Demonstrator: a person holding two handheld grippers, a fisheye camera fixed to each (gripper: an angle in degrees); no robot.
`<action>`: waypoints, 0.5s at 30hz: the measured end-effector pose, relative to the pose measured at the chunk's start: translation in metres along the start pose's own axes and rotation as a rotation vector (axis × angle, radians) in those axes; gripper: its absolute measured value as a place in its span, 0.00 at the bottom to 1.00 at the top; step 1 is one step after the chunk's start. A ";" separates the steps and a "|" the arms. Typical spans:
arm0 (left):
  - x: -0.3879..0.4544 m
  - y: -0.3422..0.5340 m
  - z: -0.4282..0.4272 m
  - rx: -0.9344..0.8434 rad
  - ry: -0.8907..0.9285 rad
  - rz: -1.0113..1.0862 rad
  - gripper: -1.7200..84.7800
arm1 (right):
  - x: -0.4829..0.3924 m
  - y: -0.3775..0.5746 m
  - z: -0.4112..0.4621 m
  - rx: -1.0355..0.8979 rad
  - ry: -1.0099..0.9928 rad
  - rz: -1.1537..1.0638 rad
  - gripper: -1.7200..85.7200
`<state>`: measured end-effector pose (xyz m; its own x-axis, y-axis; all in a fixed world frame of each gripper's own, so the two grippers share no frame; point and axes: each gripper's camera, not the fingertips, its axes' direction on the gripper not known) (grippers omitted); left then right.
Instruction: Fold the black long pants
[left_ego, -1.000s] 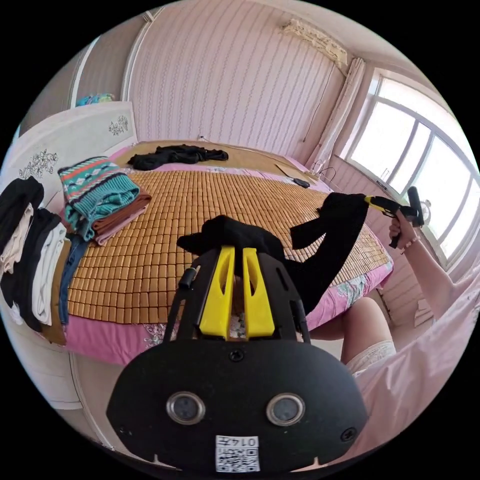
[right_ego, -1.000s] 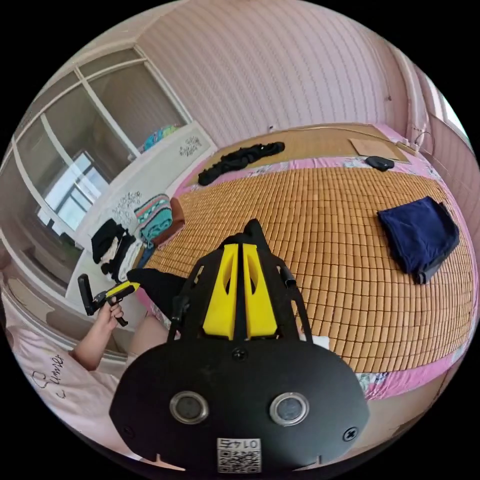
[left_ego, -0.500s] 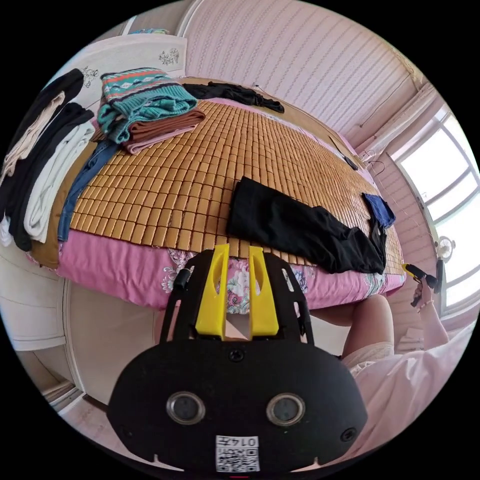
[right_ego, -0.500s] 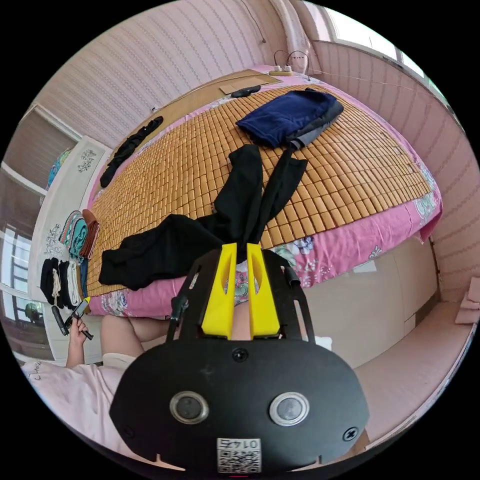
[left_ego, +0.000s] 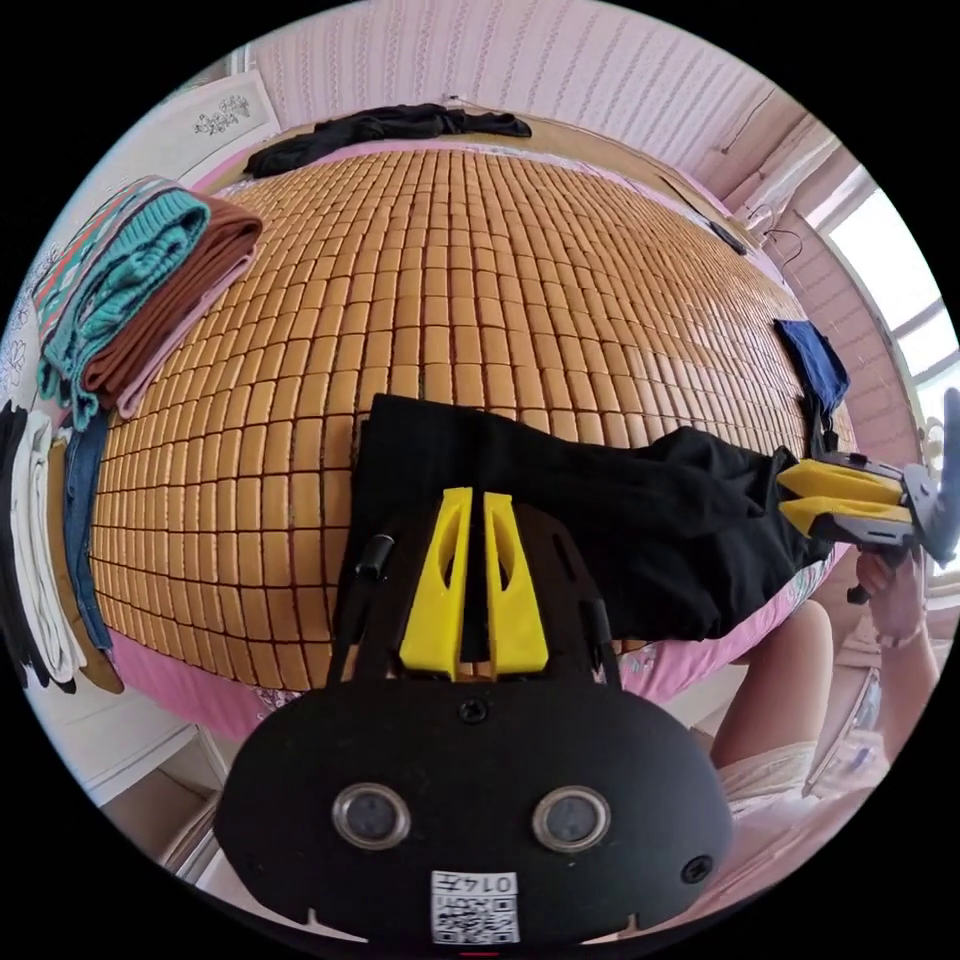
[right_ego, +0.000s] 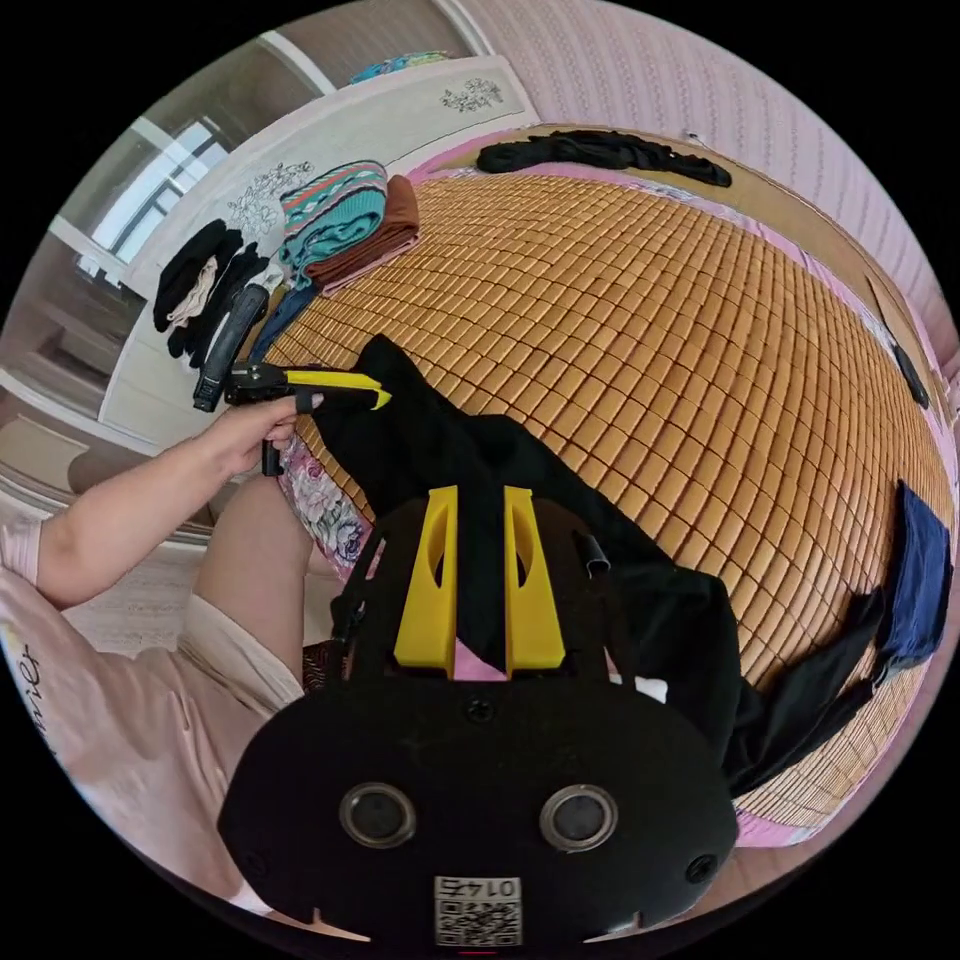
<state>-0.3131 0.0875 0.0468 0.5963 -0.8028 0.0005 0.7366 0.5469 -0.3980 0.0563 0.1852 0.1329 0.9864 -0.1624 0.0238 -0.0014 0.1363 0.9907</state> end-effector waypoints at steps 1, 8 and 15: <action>-0.002 0.005 -0.008 0.005 0.008 -0.007 0.03 | -0.007 -0.014 0.004 -0.010 0.008 -0.040 0.11; -0.010 0.108 -0.092 0.187 0.169 0.070 0.01 | -0.043 -0.088 0.020 -0.010 0.009 -0.205 0.11; -0.025 0.189 -0.108 0.198 0.206 -0.010 0.01 | -0.097 -0.129 0.082 -0.177 -0.195 -0.346 0.12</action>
<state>-0.2235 0.1849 -0.1279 0.5258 -0.8289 -0.1911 0.8025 0.5579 -0.2116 -0.0532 0.1031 0.0143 0.8744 -0.4075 -0.2634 0.3683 0.2041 0.9070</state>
